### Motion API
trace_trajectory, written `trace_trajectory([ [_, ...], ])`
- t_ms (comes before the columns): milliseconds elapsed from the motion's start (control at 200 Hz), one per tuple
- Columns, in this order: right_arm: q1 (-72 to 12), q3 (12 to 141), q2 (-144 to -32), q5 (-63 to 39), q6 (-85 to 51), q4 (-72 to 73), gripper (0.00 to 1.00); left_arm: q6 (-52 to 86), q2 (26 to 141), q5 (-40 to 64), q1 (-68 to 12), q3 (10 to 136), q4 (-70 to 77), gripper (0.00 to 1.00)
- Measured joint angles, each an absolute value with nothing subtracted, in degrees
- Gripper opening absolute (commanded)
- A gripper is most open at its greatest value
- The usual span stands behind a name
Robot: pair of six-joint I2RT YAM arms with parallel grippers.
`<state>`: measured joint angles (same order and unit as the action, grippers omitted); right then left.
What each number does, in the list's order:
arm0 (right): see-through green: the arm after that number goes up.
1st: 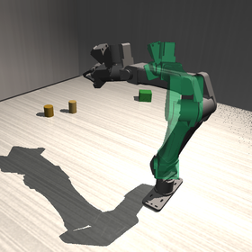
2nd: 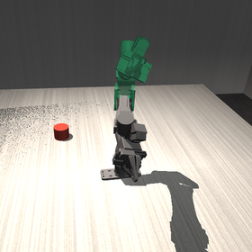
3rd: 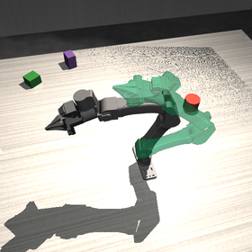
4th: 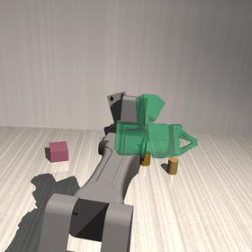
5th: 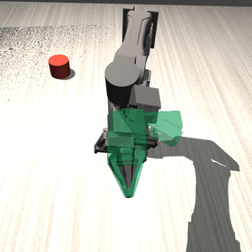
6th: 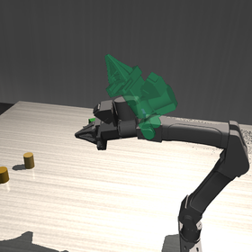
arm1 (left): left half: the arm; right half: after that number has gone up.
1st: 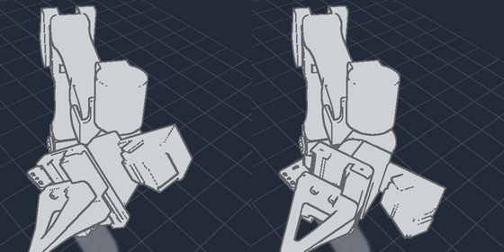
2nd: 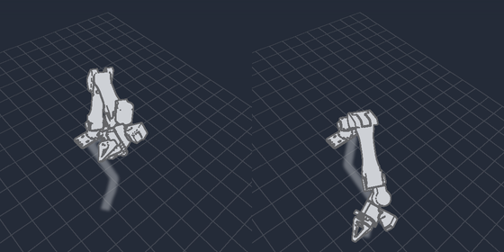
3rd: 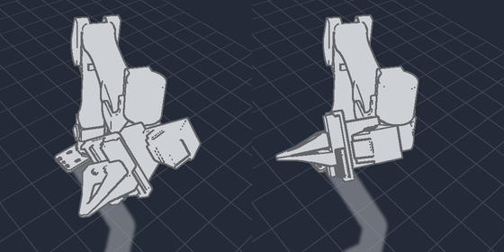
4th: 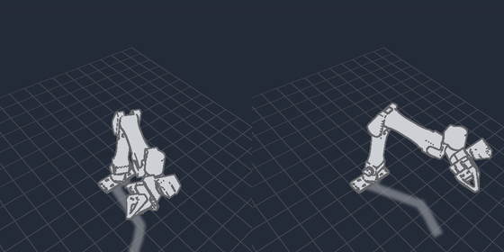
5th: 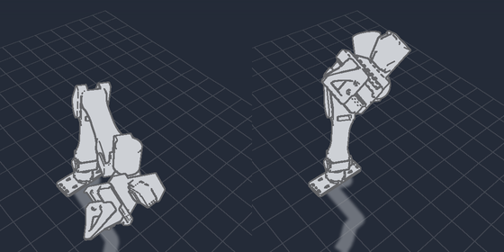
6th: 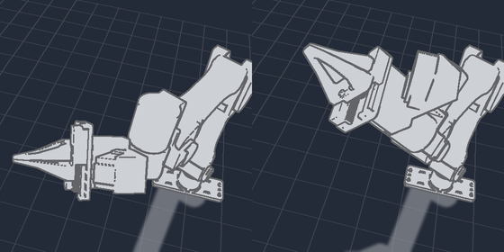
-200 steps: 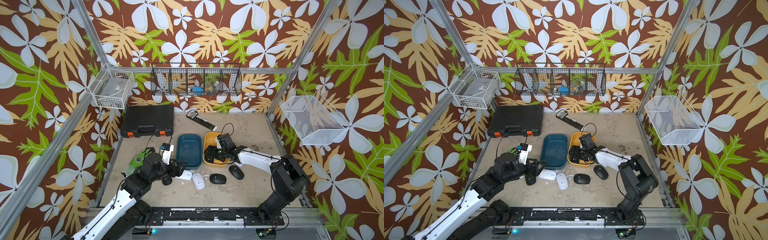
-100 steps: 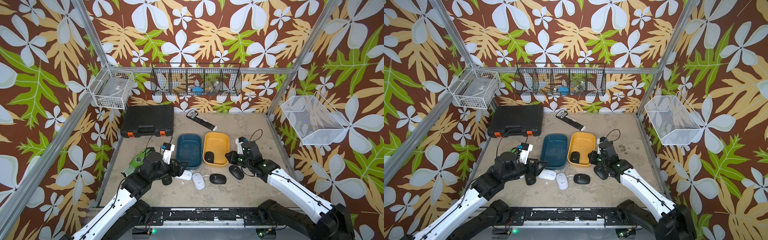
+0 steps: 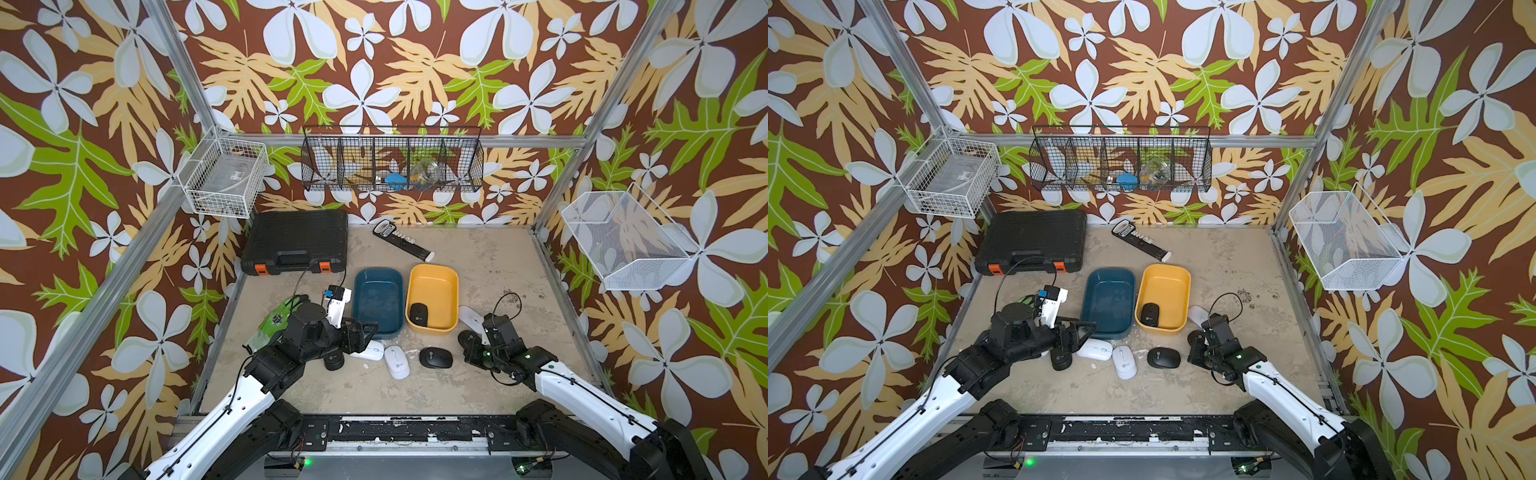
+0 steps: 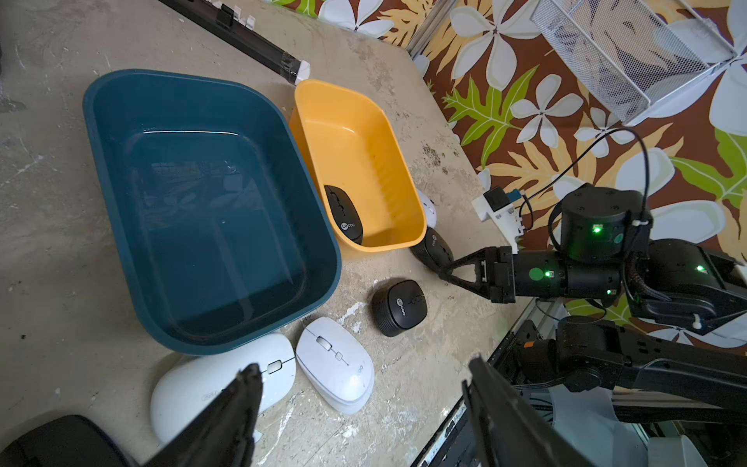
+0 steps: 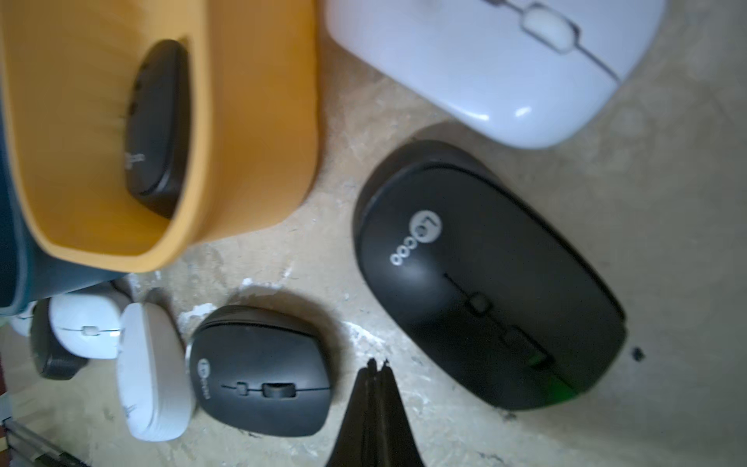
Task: Place the mice by color into the storage box
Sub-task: Pick up the mouse from the center of the board.
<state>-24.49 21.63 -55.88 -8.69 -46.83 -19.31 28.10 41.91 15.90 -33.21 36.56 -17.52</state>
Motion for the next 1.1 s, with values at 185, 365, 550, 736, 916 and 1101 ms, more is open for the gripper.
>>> trace_trajectory([
  [185,-21.28,20.27,-58.48,-6.42,-47.51,-18.72,0.00,28.23,42.15,15.92,-33.28,36.47,-17.15,0.82],
  [365,-14.76,20.08,-59.66,-5.85,-46.06,-16.34,0.00,28.38,42.44,15.92,-33.28,36.47,-16.91,0.82],
  [550,-8.43,23.35,-66.78,-6.28,-42.94,-12.19,0.00,28.38,42.74,16.03,-33.28,36.47,-16.88,0.82],
  [736,-5.13,30.26,-76.71,-6.96,-39.88,-9.76,0.00,28.36,42.61,16.25,-33.28,36.23,-16.91,0.82],
  [916,-2.92,33.56,-79.29,-8.19,-38.02,-8.88,0.00,28.36,42.04,16.36,-33.32,35.81,-16.97,0.82],
  [1101,-2.33,32.64,-68.58,-9.17,-36.84,-11.70,0.36,28.36,41.32,16.34,-33.32,35.20,-16.97,0.82],
])
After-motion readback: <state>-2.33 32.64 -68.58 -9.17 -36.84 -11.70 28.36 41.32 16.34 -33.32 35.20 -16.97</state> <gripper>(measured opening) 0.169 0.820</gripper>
